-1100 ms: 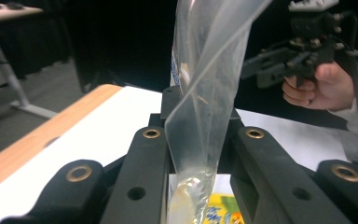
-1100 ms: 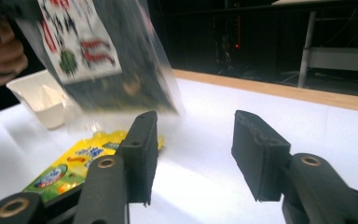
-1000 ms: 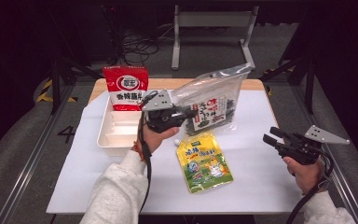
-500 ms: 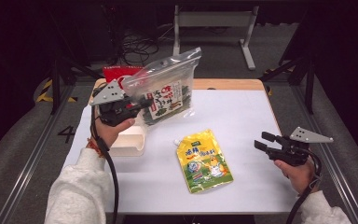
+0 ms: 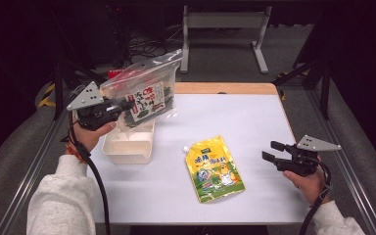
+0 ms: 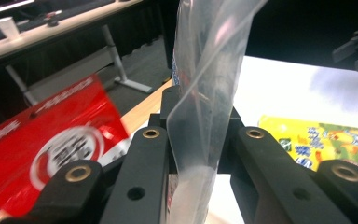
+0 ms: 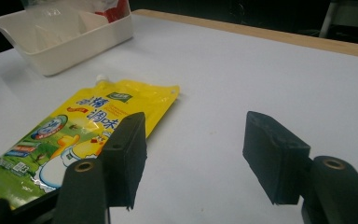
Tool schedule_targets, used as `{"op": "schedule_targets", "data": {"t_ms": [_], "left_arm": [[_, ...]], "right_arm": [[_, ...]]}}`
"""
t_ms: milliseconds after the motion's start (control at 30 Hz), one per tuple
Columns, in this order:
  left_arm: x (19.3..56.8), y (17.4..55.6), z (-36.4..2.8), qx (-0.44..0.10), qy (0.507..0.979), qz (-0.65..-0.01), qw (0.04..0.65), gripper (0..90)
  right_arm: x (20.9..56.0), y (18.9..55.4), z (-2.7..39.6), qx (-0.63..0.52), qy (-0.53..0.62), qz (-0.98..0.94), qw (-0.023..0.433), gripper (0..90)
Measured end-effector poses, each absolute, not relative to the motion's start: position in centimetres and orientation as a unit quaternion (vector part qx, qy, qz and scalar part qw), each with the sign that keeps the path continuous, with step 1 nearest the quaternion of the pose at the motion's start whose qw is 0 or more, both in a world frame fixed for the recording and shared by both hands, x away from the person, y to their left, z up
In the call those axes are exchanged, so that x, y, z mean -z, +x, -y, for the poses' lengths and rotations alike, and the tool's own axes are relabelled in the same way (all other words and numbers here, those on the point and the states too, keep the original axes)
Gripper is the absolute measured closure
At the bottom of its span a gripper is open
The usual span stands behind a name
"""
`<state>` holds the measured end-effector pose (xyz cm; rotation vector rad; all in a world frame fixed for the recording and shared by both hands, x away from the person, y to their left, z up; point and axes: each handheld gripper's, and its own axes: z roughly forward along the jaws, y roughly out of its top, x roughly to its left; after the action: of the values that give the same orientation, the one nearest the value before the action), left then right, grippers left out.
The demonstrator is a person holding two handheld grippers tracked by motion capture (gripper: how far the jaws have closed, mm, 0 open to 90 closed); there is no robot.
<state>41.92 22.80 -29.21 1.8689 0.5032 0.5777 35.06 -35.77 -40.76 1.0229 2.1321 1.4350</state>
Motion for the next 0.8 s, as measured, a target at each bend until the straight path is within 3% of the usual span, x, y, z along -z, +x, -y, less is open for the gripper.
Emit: {"op": "schedule_targets", "data": {"t_ms": [400,800], "left_arm": [[31.3,43.3,-25.7,-0.246,0.788,-0.231,0.515,79.5],[31.7,43.9,-26.1,-0.242,0.801,-0.228,0.497,79.3]], "right_arm": [[41.5,34.6,35.6,-0.492,0.37,-0.767,0.181,38.3],[42.0,34.1,35.6,-0.476,0.374,-0.776,0.176,37.0]]}}
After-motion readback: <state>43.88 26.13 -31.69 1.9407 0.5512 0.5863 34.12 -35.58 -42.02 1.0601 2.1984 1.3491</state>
